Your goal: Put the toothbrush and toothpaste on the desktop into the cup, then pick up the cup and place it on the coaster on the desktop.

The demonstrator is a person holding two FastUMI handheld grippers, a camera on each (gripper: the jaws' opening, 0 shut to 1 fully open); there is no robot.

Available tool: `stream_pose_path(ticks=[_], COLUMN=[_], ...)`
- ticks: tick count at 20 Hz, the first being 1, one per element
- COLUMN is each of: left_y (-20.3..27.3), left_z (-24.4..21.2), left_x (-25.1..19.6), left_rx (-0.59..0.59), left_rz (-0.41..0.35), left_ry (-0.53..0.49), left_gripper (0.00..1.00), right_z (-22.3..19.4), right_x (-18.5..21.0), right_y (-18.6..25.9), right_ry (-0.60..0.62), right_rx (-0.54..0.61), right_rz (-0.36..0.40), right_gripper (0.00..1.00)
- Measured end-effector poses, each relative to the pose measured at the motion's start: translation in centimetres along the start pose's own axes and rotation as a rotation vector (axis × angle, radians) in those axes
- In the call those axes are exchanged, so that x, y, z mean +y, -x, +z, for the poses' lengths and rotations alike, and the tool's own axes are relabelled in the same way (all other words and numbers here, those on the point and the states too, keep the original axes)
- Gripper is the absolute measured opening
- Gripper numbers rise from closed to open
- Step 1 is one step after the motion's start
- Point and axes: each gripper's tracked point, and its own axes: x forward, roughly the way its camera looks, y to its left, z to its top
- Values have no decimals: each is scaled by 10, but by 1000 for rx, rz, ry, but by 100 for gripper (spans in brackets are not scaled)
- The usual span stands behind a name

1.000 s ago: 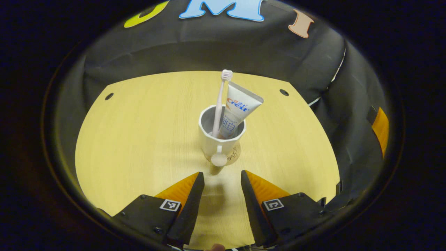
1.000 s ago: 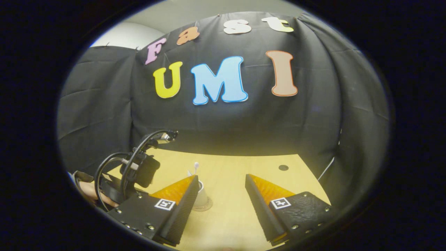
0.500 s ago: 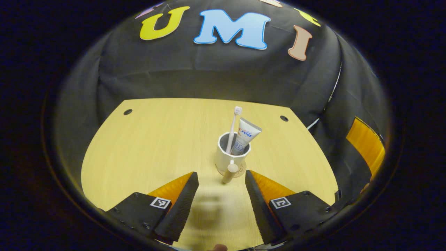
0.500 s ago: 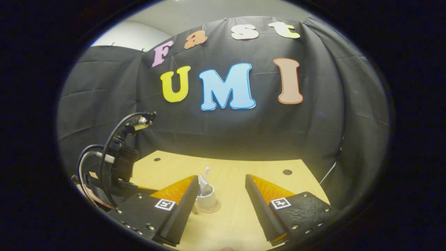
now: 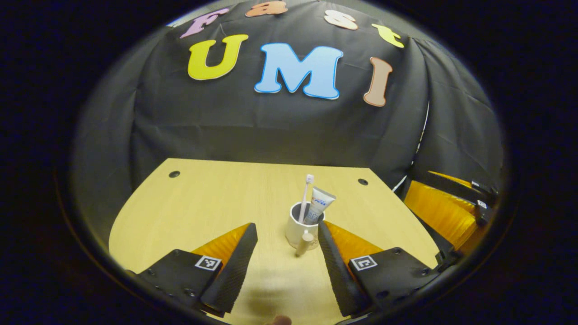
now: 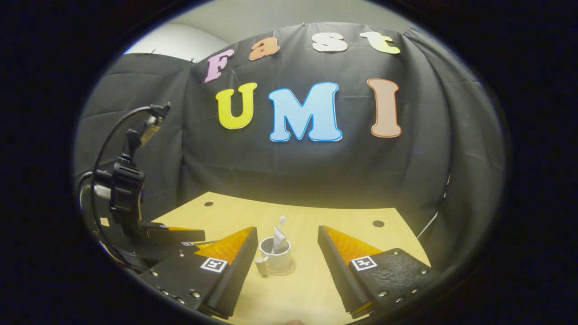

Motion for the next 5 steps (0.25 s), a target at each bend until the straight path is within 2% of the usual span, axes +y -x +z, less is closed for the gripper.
stream_pose_path(ticks=[5], left_y=[14], left_z=[33], left_x=[13], left_rx=[-126], left_rz=[-18], left_ry=[-22], left_gripper=[88], right_z=[1], right_x=[10], right_y=[1], right_ry=[9], right_rx=[6], right_rz=[-27], right_gripper=[84])
